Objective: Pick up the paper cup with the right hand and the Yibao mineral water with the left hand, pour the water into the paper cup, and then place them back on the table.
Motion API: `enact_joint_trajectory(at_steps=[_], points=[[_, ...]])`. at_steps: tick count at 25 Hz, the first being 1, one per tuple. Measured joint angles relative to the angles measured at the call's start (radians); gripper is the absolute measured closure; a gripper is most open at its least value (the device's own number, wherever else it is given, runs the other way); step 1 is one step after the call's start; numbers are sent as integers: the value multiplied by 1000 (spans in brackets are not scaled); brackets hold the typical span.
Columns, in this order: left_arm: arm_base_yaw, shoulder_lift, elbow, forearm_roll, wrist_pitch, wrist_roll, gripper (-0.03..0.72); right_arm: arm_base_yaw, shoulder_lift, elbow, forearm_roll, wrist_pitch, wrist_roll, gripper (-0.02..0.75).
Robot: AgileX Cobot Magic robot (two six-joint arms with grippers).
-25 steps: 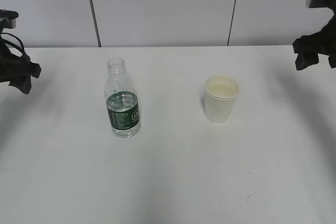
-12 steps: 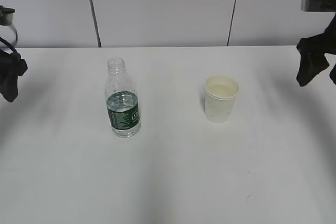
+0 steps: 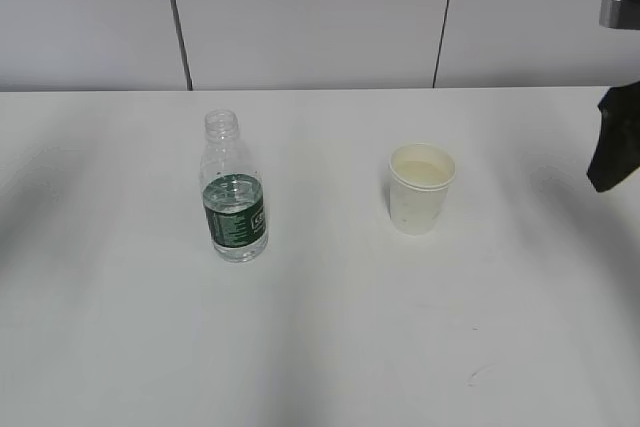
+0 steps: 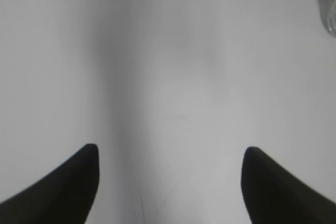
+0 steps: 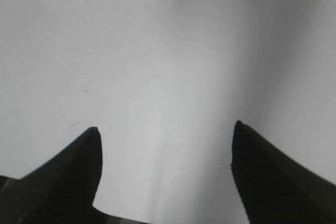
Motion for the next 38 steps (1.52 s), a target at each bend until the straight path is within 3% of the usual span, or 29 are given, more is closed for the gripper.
enact_joint_trajectory(at_steps=[8, 20, 31, 38], points=[[0, -275, 258, -49, -3, 0, 177, 0, -332, 276, 4, 4, -11, 143], [0, -655, 559, -174, -1, 0, 177, 0, -769, 559, 5, 12, -16, 143], [0, -1012, 691, -211, -30, 0, 177, 0, -1017, 786, 11, -9, -17, 144], [0, -1212, 743, -211, -80, 0, 188, 0, -1164, 826, 25, -72, -19, 144]])
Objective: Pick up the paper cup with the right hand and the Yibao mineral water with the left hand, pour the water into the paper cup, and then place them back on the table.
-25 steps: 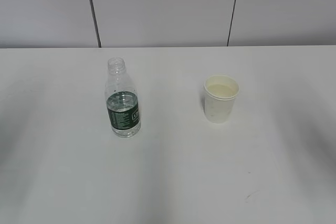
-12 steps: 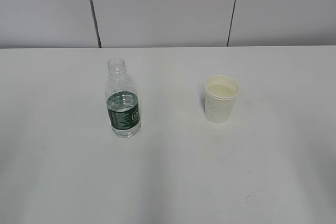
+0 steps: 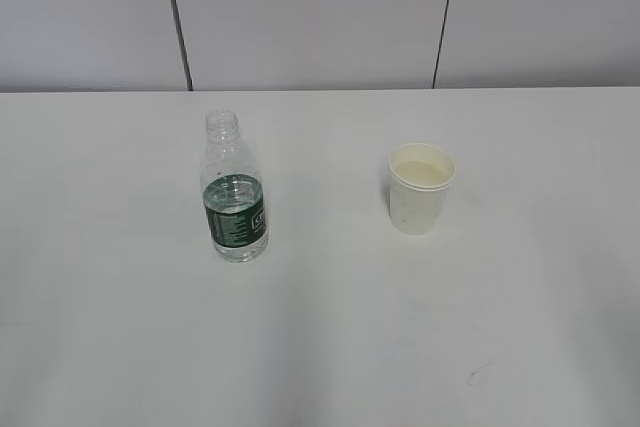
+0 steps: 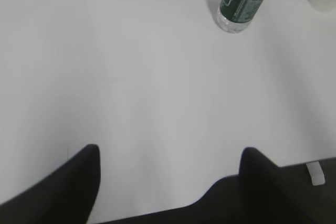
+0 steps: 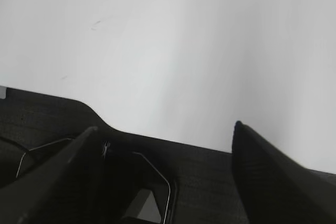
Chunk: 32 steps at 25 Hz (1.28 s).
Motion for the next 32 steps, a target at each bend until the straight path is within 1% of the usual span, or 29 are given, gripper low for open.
enact_joint_trajectory(at_steps=[9, 15, 21, 26, 32], points=[[0, -192, 0, 0, -1, 0, 198, 0, -281, 2, 2, 0, 0, 145], [0, -212, 0, -1, 3, 0, 209, 0, -459, 2, 6, 4, 0, 145], [0, -212, 0, -2, 2, 0, 209, 0, -476, 2, 6, 8, 14, 145], [0, -212, 0, -2, 2, 0, 209, 0, -476, 2, -31, 8, 86, 145], [0, -212, 0, -2, 2, 0, 209, 0, -476, 2, -39, 6, 97, 145]])
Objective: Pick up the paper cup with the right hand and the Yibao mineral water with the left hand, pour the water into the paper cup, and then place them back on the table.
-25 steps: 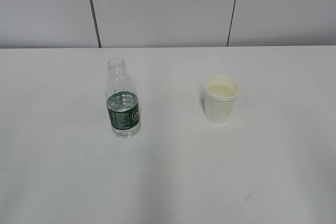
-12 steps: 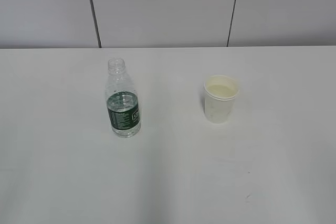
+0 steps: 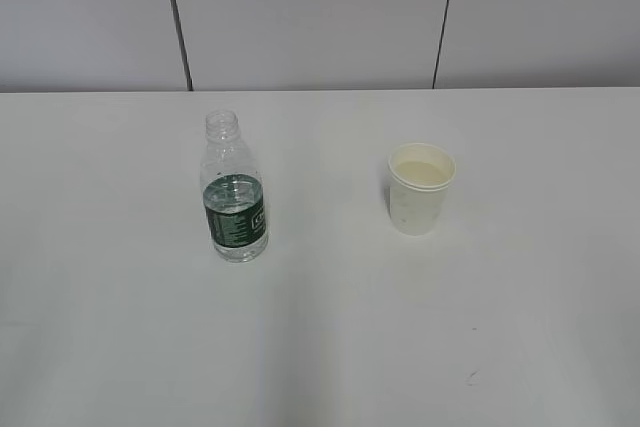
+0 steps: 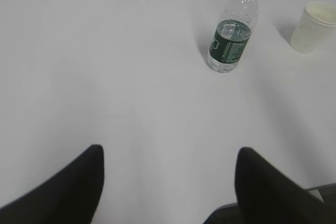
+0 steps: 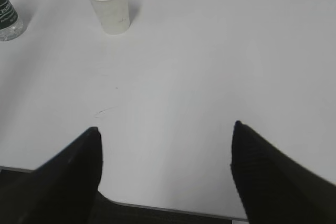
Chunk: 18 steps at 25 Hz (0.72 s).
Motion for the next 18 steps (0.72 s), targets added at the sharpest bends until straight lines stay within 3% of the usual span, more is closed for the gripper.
enact_joint_trajectory(at_steps=[18], points=[[0, 0, 0, 0, 0, 0, 209, 0, 0, 3, 0, 0, 2, 145]])
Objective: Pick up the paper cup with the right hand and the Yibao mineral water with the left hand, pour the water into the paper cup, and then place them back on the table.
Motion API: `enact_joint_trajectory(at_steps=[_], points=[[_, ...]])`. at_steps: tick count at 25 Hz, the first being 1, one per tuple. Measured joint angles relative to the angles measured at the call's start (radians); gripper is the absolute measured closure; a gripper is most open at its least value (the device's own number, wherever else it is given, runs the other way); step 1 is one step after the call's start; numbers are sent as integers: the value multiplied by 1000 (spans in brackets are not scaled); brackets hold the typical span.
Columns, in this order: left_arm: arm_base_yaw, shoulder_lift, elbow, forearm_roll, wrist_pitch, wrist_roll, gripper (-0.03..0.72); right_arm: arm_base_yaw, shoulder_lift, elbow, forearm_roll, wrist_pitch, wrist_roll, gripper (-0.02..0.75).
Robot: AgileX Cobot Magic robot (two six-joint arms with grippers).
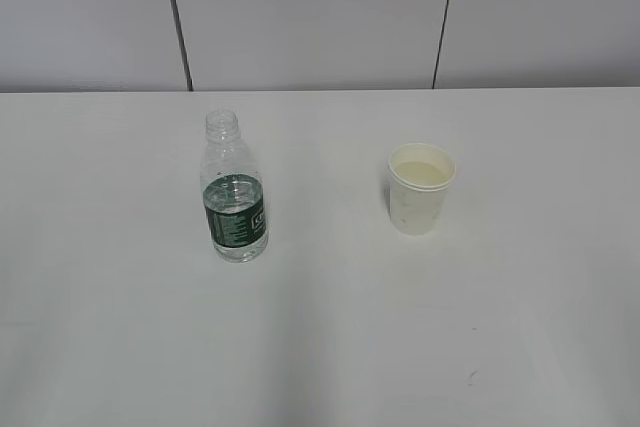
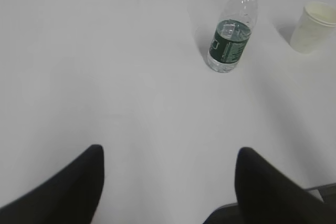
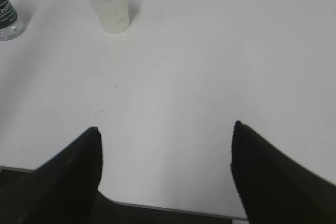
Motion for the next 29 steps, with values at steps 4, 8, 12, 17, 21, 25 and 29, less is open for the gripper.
enact_joint_trajectory(at_steps=[4, 8, 12, 17, 21, 25, 29], points=[[0, 0, 0, 0, 0, 0, 209, 0, 0, 0, 0, 0, 2, 145], [0, 0, 0, 0, 0, 0, 209, 0, 0, 0, 0, 0, 2, 145], [0, 0, 0, 0, 0, 0, 209, 0, 0, 0, 0, -2, 2, 146], [0, 0, 0, 0, 0, 0, 209, 0, 0, 0, 0, -2, 2, 148], [0, 0, 0, 0, 0, 0, 209, 0, 0, 0, 0, -2, 2, 151], [0, 0, 0, 0, 0, 0, 209, 0, 0, 0, 0, -2, 2, 151], [0, 0, 0, 0, 0, 0, 209, 0, 0, 0, 0, -2, 2, 152]])
